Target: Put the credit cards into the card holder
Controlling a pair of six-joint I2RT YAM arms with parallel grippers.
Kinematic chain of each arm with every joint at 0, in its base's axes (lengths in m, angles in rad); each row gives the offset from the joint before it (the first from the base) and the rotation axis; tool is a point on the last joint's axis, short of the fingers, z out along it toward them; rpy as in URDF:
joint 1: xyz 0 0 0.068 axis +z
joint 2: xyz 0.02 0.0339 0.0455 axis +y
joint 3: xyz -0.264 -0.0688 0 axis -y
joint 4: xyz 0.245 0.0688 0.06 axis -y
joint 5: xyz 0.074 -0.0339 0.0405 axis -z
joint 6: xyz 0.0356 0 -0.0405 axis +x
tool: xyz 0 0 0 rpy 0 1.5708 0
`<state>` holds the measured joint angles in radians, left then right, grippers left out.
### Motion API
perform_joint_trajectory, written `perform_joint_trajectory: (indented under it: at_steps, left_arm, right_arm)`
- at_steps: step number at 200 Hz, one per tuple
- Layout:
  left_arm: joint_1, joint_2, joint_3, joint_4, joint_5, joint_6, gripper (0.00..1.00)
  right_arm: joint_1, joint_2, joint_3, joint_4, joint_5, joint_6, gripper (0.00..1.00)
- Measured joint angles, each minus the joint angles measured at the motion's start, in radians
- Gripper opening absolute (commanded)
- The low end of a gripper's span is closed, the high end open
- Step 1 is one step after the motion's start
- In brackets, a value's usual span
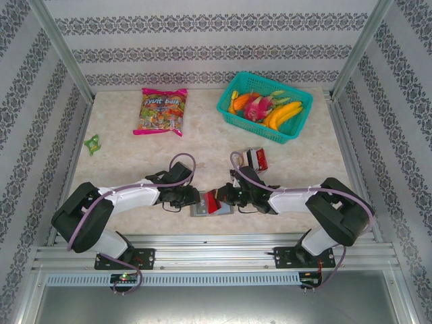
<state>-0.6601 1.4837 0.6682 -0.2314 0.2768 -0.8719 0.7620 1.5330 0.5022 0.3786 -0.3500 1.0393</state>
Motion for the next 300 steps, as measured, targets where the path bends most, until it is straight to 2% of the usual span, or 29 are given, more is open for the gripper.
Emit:
perform_joint_trajectory:
  at_steps: [50,85,110,153,166,182,200,300]
  left_arm:
    - [-0.001,-0.003,-0.003,0.008,0.000,-0.008,0.34]
    - [-0.001,-0.011,-0.016,0.023,0.002,-0.026,0.34]
    - [-0.001,-0.013,-0.021,0.030,0.002,-0.030,0.34]
    - [-0.001,-0.013,-0.021,0.033,0.003,-0.030,0.34]
    - [-0.001,-0.013,-0.021,0.035,0.004,-0.030,0.35]
    - [-0.002,-0.013,-0.021,0.038,0.007,-0.030,0.34]
    - [-0.002,-0.013,-0.021,0.039,0.008,-0.031,0.34]
    - [-0.006,-0.013,-0.032,0.063,0.011,-0.049,0.34]
  right_arm:
    - [0.002,-0.001,-0.023,0.041,0.032,-0.029,0.00]
    - [0.002,-0.001,-0.047,0.107,0.012,-0.027,0.01]
    - [0.002,0.000,-0.048,0.133,-0.011,-0.021,0.11]
    - [0.002,0.000,-0.049,0.128,-0.051,-0.022,0.17]
    - [0.002,0.000,-0.048,0.120,-0.072,-0.026,0.14]
    - [0.002,0.000,-0.047,0.104,-0.095,-0.038,0.04]
    - [-0.001,0.000,-0.046,0.085,-0.108,-0.052,0.00]
    - [-0.001,0.015,-0.046,0.109,-0.064,-0.079,0.00]
